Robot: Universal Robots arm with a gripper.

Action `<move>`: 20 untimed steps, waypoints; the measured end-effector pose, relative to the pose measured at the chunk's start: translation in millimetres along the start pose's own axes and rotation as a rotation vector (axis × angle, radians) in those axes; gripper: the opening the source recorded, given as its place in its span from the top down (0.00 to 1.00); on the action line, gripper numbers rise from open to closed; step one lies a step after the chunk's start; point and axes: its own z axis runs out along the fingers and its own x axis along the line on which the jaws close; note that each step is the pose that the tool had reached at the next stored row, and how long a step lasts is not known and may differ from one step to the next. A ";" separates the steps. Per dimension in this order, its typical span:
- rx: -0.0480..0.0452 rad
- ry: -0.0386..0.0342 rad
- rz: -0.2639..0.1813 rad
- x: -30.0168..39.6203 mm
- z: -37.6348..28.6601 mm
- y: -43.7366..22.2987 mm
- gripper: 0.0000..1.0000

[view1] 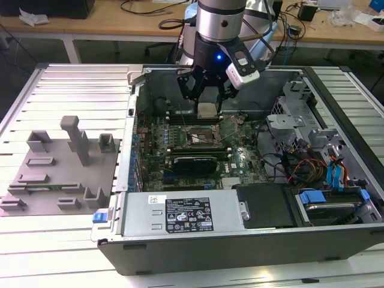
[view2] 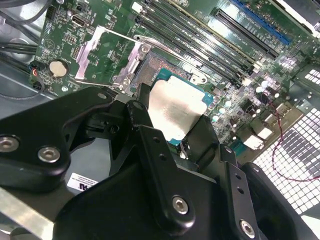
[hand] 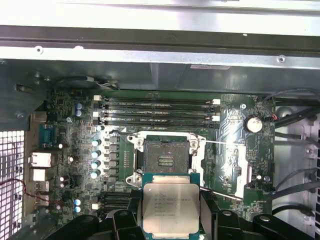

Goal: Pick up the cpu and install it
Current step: 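Place the cpu into insertion slot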

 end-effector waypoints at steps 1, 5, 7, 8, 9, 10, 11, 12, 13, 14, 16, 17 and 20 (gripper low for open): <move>0.0000 -0.0001 0.014 0.0 0.1 0.0 0.45; 0.0002 -0.0010 0.096 0.0 0.4 0.0 0.45; 0.0002 -0.0015 0.143 0.0 0.6 0.0 0.45; 0.0002 -0.0017 0.160 0.0 0.6 0.0 0.45; 0.0002 -0.0020 0.188 0.0 0.8 0.0 0.45; 0.0002 -0.0022 0.203 0.0 0.8 0.0 0.45; 0.0002 -0.0024 0.220 0.0 0.9 0.0 0.45; 0.0002 -0.0026 0.239 0.0 1.0 0.0 0.45; 0.0002 -0.0028 0.256 0.0 1.0 0.0 0.45; 0.0002 -0.0031 0.281 0.0 1.1 0.0 0.45; 0.0003 -0.0039 0.349 0.0 1.4 0.0 0.45; 0.0003 -0.0041 0.372 0.0 1.5 0.0 0.45; 0.0003 -0.0050 0.449 0.0 1.8 0.0 0.45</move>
